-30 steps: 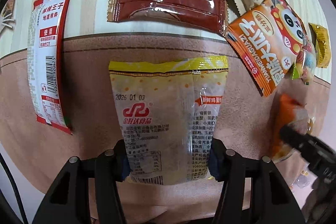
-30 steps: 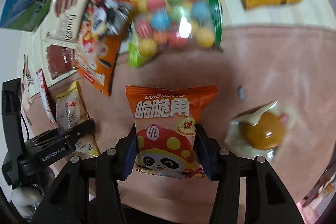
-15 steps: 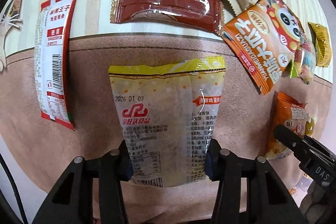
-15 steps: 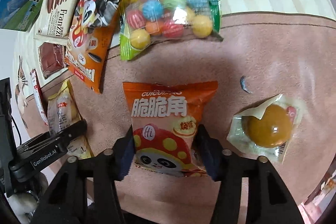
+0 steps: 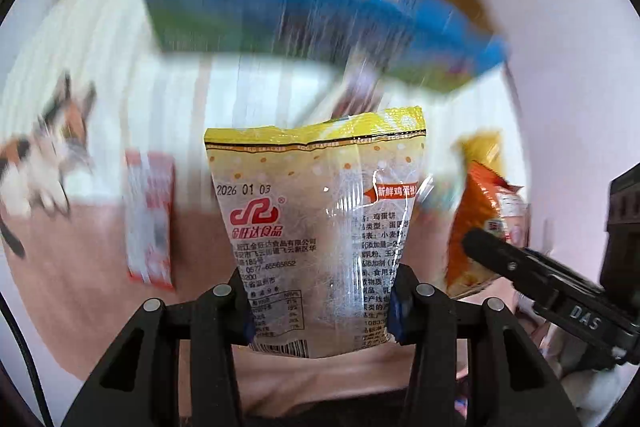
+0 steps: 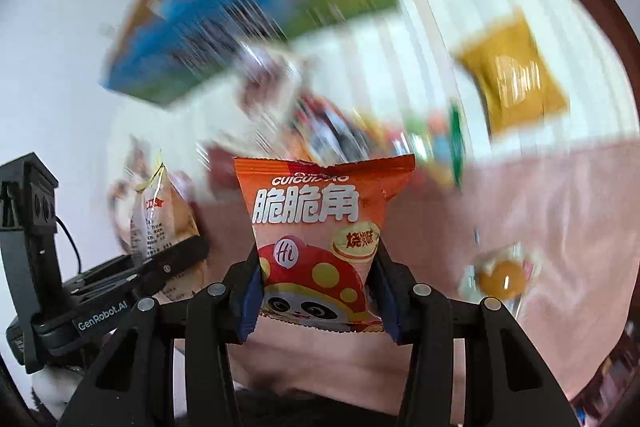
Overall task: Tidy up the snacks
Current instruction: 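Carry both bags into the cardboard box and release them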
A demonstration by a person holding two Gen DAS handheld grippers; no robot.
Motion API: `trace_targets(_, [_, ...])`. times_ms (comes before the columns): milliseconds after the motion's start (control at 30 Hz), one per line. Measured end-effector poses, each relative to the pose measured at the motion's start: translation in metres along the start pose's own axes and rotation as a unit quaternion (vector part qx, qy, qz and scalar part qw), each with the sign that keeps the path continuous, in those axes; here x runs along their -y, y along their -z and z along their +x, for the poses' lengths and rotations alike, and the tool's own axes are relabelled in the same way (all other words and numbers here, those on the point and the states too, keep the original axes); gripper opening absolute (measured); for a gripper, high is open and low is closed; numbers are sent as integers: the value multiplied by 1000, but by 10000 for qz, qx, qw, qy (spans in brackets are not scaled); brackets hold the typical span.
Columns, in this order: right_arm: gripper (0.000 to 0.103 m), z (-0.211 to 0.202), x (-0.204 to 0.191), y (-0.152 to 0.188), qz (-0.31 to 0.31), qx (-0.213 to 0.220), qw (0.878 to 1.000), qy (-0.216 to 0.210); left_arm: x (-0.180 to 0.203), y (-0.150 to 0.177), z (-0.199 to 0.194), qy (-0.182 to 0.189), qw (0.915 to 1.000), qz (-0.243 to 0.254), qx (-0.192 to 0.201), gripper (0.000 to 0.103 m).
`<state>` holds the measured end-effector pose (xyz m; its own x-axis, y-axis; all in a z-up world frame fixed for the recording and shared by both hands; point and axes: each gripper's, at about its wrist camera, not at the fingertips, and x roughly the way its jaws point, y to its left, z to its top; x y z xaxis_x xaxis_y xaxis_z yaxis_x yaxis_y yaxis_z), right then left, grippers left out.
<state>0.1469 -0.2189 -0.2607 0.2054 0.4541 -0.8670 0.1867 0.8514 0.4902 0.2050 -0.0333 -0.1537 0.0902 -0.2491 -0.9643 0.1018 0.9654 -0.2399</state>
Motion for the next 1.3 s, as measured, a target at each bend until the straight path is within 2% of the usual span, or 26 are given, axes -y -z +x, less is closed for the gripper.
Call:
trace_targets(133, [50, -41, -38, -57, -384, 557, 9976, -174, 6, -53, -47, -152, 9971, 181, 723, 44])
trace_targets(267, [50, -54, -68, -105, -661, 861, 9940, -156, 5, -93, -64, -389, 9936, 208, 1038, 44])
trace_targets(367, [50, -56, -87, -137, -849, 931, 9920, -127, 5, -125, -66, -593, 9910, 224, 1183, 44])
trace_targets(400, [50, -54, -93, -147, -904, 942, 9914, -104, 5, -124, -65, -635, 9905, 218, 1200, 44])
trace_targets(567, [50, -30, -110, -180, -1121, 810, 9904, 40, -7, -161, -45, -826, 9904, 140, 1098, 44])
trace_targets(700, [50, 2, -115, -193, -1238, 629, 9902, 165, -20, -191, -23, -894, 9926, 10, 817, 44])
trace_targets(867, [50, 42, -114, -203, -1268, 407, 9907, 274, -31, -209, 9, -867, 9951, -188, 442, 44])
trace_targets(1033, [51, 70, -108, -212, -1221, 131, 9919, 324, -33, -214, 31, -899, 9953, -290, 194, 44])
trace_targets(1100, [66, 80, -103, -214, -1131, -46, 9929, 355, -36, -214, 41, -898, 9954, -342, 34, 45])
trace_targets(1133, [88, 84, -100, -215, -1125, -127, 9928, 404, -36, -215, 44, -859, 9957, -340, -4, 46])
trace_targets(1167, [95, 86, -98, -215, -1106, -142, 9929, 404, -37, -215, 47, -865, 9957, -322, -42, 48])
trace_targets(1300, [95, 88, -90, -215, -1050, -155, 9927, 571, -34, -214, 47, -984, 9949, -204, 51, 77])
